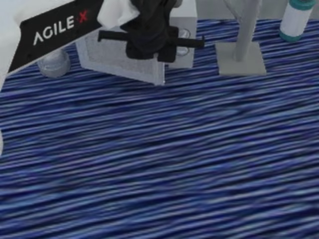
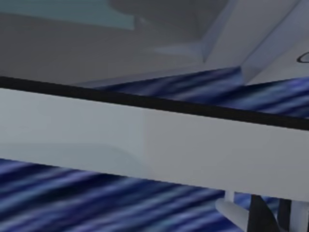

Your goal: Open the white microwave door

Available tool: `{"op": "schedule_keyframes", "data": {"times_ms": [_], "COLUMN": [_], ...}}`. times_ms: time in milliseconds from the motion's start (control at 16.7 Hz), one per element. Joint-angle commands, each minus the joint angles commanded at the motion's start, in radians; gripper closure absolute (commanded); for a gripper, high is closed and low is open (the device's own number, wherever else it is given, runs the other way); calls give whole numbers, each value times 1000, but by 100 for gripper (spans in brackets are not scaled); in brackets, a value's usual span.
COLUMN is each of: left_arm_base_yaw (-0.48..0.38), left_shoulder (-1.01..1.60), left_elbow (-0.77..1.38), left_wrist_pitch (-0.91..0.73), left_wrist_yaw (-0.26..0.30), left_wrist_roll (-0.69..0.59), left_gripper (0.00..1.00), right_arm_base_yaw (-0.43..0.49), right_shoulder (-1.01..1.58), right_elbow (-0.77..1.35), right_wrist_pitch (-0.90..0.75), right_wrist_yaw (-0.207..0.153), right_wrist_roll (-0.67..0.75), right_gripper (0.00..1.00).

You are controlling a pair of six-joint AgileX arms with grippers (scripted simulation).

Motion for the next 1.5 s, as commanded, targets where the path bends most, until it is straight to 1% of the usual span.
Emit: {"op": "schedule_keyframes", "data": {"times_ms": [1080, 1260, 1500], "left_arm_base_yaw": [0, -5, 11], "left_shoulder": [0, -9, -71], "left_elbow": [0, -16, -107], "left_wrist_pitch": [0, 10, 52], "left_wrist_yaw": [0, 12, 45], "left_wrist_roll": [0, 10, 81], "left_gripper": [100, 100, 100], "right_arm_base_yaw": [0, 0, 0], "right_shoulder": [0, 0, 0], "right_elbow": [0, 0, 0], "right_wrist_pitch": [0, 0, 0], "right_wrist_yaw": [0, 0, 0], "right_wrist_roll": [0, 0, 0], "right_gripper": [0, 0, 0]}}
